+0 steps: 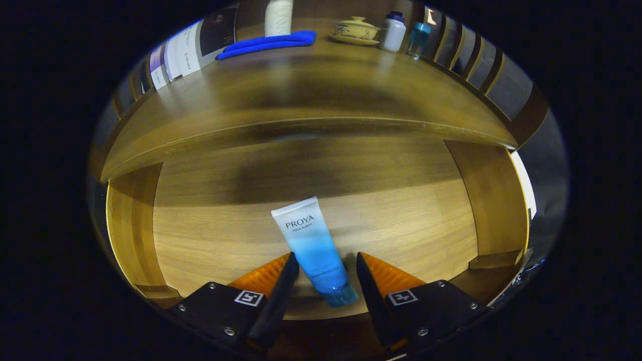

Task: Pull open the drawer, take out the items inside it, and place them on the countertop above the cabinet.

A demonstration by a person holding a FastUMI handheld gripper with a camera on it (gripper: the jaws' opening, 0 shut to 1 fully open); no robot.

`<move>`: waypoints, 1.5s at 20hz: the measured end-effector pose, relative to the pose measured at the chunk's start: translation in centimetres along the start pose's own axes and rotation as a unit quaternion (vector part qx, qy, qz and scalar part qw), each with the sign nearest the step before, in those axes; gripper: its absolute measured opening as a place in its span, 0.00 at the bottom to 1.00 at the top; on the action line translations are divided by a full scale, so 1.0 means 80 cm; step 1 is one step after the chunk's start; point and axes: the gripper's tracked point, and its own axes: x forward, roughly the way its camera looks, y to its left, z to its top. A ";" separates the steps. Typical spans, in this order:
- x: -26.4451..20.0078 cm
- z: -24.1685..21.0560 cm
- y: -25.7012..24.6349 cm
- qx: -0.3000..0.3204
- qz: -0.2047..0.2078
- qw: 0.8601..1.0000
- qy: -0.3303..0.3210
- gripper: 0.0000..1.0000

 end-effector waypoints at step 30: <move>-0.138 0.019 0.008 -0.057 -0.049 0.982 -0.173 0.40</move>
